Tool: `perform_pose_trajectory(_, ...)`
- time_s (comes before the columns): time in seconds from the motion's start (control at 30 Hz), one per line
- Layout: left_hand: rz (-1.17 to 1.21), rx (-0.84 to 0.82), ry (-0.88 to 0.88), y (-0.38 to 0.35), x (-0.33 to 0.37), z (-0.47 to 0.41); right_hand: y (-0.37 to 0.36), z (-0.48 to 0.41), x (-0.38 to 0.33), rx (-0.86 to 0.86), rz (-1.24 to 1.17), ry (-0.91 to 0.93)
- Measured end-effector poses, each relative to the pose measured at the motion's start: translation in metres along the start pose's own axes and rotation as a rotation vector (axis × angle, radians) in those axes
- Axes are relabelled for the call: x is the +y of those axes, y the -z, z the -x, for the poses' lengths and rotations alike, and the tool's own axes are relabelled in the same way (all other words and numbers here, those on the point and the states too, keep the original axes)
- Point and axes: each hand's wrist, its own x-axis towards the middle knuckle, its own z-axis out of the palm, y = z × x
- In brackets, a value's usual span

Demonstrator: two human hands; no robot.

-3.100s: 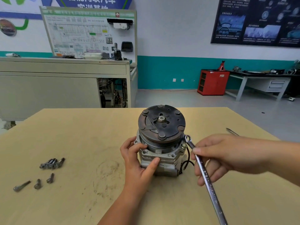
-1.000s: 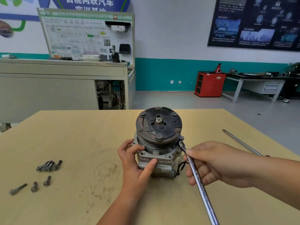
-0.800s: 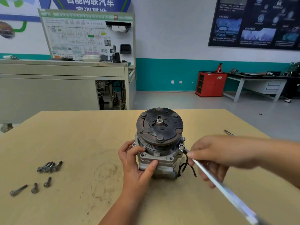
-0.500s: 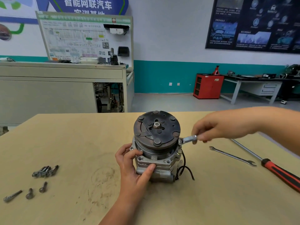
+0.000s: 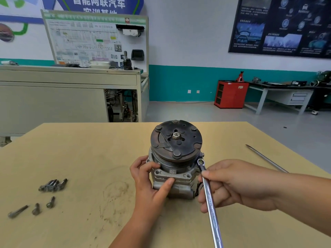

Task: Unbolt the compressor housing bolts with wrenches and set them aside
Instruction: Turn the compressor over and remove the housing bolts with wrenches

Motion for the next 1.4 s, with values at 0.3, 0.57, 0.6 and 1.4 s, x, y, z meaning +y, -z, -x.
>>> perform_pose_trajectory(0.3,-0.018,-0.021,-0.013,0.001,-0.002,0.001,0.051,0.001,-0.057,0.066,1.168,-0.081)
perform_pose_trajectory(0.57,-0.017,-0.017,-0.049,0.002,-0.002,0.000,0.093,0.004,-0.044,0.207,1.050,0.086)
perform_pose_trajectory(0.6,-0.014,-0.004,-0.036,0.002,0.001,-0.001,0.101,0.002,-0.029,0.274,0.946,0.086)
perform_pose_trajectory(1.4,-0.101,-0.444,0.107,-0.097,0.062,0.053,0.040,-0.060,0.063,0.708,0.155,0.698)
